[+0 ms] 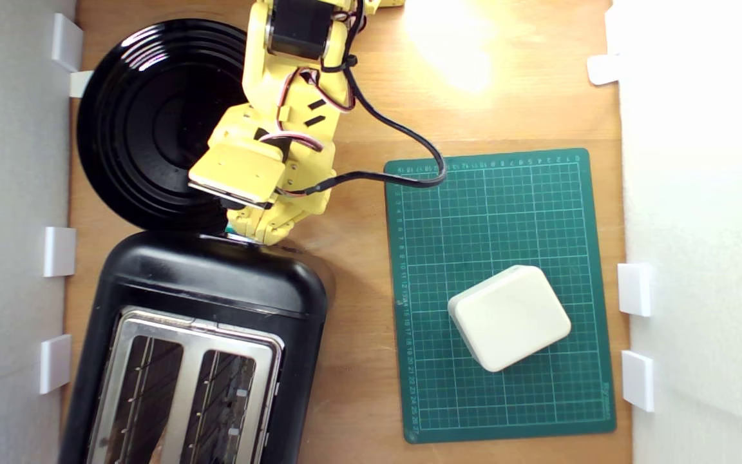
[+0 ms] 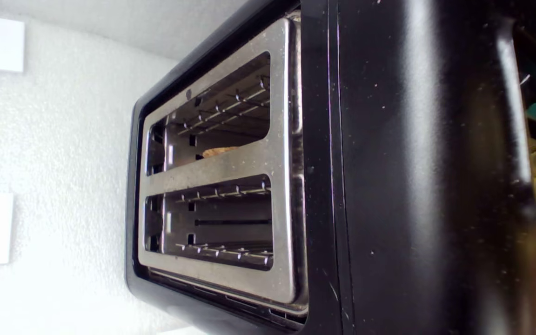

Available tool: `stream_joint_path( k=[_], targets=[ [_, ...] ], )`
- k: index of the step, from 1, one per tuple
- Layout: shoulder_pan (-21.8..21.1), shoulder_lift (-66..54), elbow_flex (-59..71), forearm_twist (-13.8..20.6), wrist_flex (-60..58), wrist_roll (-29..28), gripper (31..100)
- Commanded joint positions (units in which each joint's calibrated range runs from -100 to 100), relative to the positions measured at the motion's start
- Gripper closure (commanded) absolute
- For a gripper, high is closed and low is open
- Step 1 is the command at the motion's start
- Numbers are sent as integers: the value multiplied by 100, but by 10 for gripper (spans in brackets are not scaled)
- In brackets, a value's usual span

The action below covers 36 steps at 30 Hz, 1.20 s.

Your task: Start toaster

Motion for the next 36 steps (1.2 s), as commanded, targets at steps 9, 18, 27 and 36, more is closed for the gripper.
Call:
stream_joint_path(
  k=[9, 18, 27, 36],
  targets=[
    [314, 14, 1144, 227, -1382, 37, 988],
    [385, 439, 1571, 180, -1433, -5, 988],
    [401, 897, 2053, 227, -1433, -241, 988],
    [409, 1455, 2180, 227, -1433, -277, 988]
  ],
)
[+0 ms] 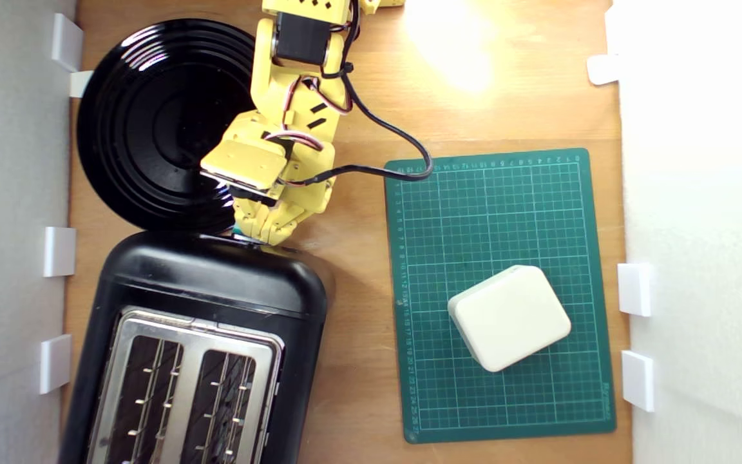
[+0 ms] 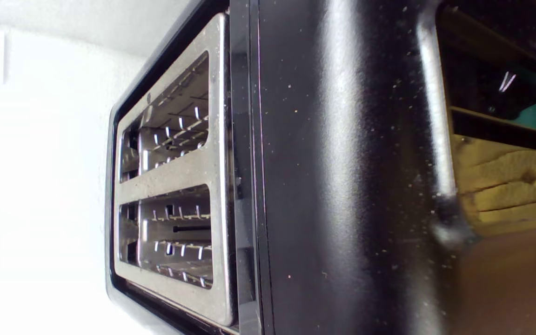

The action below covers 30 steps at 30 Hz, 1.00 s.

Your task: Start toaster

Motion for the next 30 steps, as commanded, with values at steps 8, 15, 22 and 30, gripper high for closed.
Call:
stream_joint_path(
  k=[8, 15, 22, 30],
  targets=[
    [165, 1113, 563, 15, -115, -29, 988],
    [189, 1113, 981, 15, -997, -35, 989],
    [260, 1046, 926, 24, -997, 2, 989],
    [260, 1013, 754, -13, -963, -19, 989]
  ],
)
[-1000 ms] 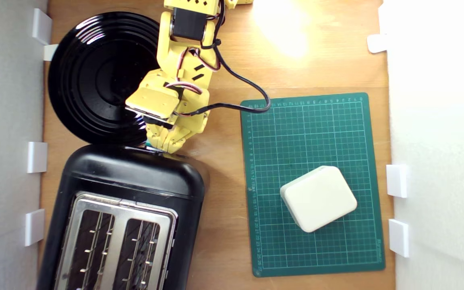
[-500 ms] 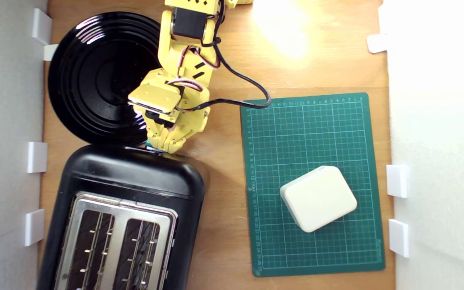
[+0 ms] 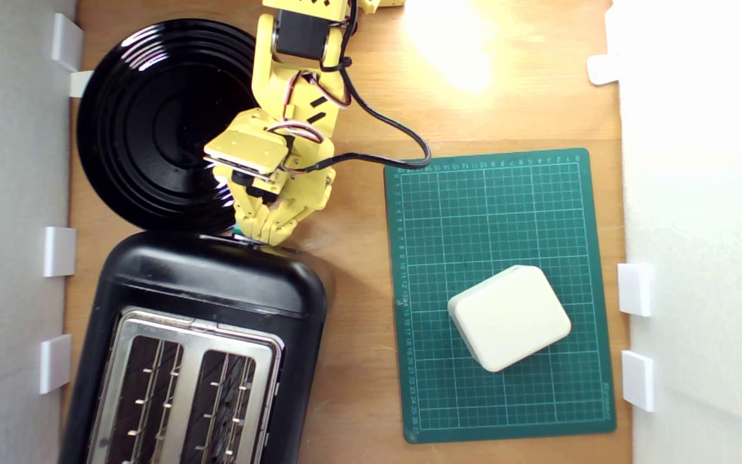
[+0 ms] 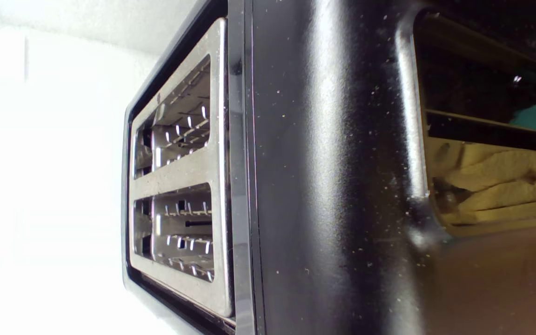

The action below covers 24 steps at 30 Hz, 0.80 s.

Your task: Start toaster

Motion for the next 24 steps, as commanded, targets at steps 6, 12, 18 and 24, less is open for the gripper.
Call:
stream_joint_path(
  k=[6, 12, 18, 24],
  targets=[
    [179, 813, -21, -60, 239, -30, 989],
    [163, 813, -521, -98, 1061, -40, 989],
    [147, 746, -975, -98, 1866, -40, 989],
    [139, 730, -1257, -107, 2072, -40, 989]
  ],
)
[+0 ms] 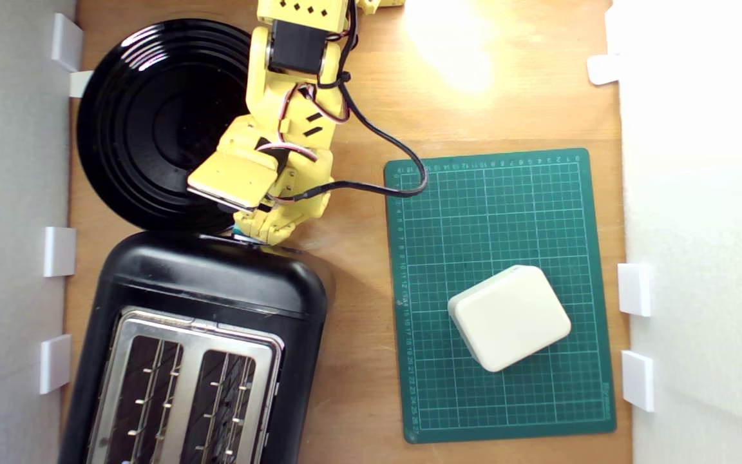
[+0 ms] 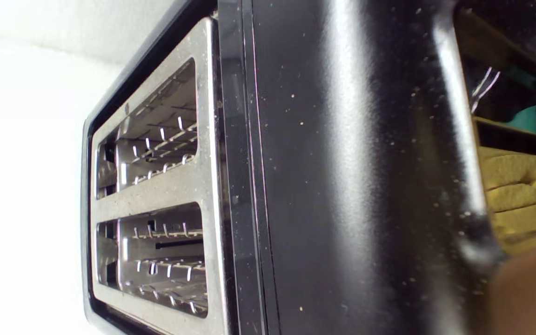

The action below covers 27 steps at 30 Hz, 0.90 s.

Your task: Start toaster

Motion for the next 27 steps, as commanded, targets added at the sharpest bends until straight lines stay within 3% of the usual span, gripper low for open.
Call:
stream_joint_path(
  k=[1, 27],
  targets=[
    [132, 546, 13, 18, 242, 3, 989],
    [5, -861, -396, 46, 234, 40, 989]
  ],
)
